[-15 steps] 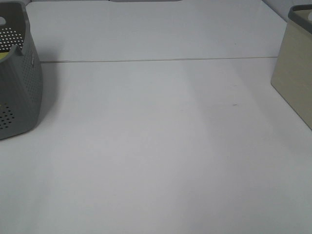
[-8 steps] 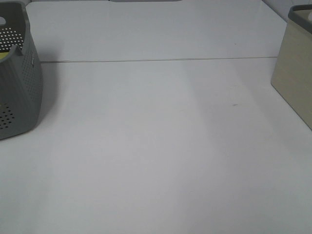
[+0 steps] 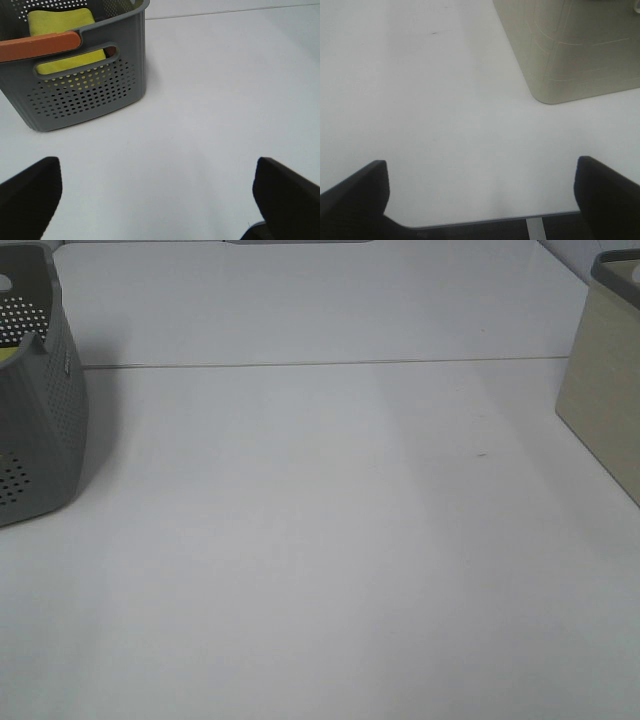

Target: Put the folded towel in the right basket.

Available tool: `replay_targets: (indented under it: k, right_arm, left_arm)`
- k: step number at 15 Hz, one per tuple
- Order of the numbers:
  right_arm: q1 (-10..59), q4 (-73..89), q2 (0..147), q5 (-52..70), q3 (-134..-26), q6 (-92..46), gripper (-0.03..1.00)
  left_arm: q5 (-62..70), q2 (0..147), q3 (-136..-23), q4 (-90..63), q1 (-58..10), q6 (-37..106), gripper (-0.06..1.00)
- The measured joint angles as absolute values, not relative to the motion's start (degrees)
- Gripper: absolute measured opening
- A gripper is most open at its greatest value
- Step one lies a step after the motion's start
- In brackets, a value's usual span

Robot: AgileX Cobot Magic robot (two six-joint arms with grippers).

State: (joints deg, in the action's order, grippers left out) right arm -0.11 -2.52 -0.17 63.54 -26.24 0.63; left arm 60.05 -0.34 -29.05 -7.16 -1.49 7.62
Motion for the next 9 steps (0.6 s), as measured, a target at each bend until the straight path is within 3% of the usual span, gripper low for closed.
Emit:
replay_targets:
  k: [9]
  right_arm:
    - [-0.11, -2.52, -0.17, 63.48, -26.24, 0.63, 0.96]
  left_arm:
    - [60.05, -0.34, -29.05, -7.16, -1.49, 7.62, 0.96]
